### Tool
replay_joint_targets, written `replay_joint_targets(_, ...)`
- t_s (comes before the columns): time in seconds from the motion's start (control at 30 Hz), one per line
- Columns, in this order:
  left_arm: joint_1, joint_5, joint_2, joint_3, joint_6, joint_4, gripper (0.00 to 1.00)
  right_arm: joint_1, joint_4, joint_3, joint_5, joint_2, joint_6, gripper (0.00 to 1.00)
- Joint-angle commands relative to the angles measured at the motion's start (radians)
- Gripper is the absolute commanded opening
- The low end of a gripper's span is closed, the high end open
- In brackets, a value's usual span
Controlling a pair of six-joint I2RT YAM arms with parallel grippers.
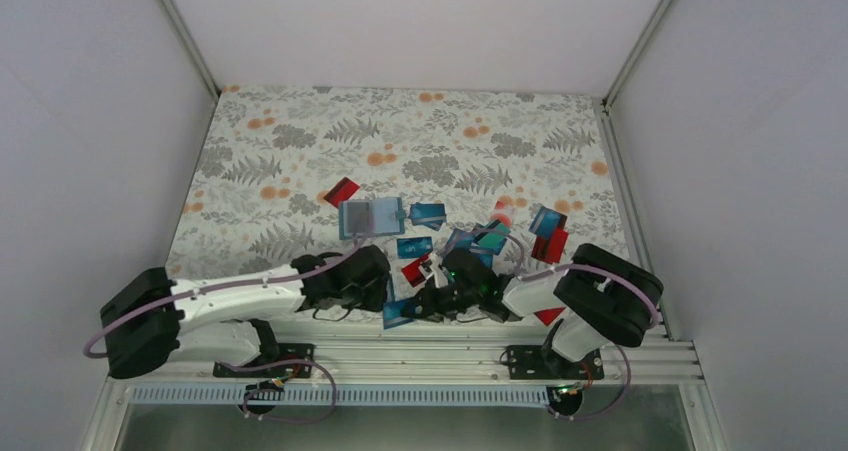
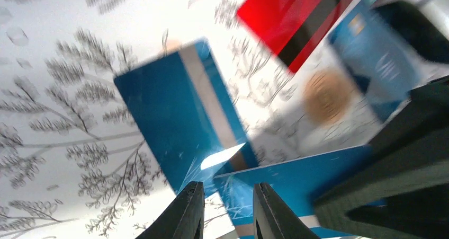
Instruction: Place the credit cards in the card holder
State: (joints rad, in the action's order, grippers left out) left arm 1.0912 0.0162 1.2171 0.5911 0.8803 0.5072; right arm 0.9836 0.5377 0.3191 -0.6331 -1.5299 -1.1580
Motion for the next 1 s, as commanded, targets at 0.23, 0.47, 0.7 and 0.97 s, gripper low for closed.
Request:
replay_joint_targets(0.23,-0.099,0.105,-0.174,0.135,-0.010,0.095,0.24,-0.169,0.243,0.005,-0.267,-0.067,0.072,0.04)
replay_joint_targets(0.47,-0.139,0.095,-0.272,0.142,-0.055,0.055,0.25,-0.246,0.308,0.069,-0.411,-0.126,0.073,0.04)
replay_joint_targets(0.7,-0.337,-0.142,-0.316,0.347,-0.374,0.238,0.31,-0.269,-0.067,0.260,-0.480,-0.017,0.373,0.04)
replay_joint_targets(0.97,-0.526,-0.503,-0.197,0.522,-0.667,0.405,0.37,-0.287,-0.228,0.365,-0.574,-0.015,0.510,0.04)
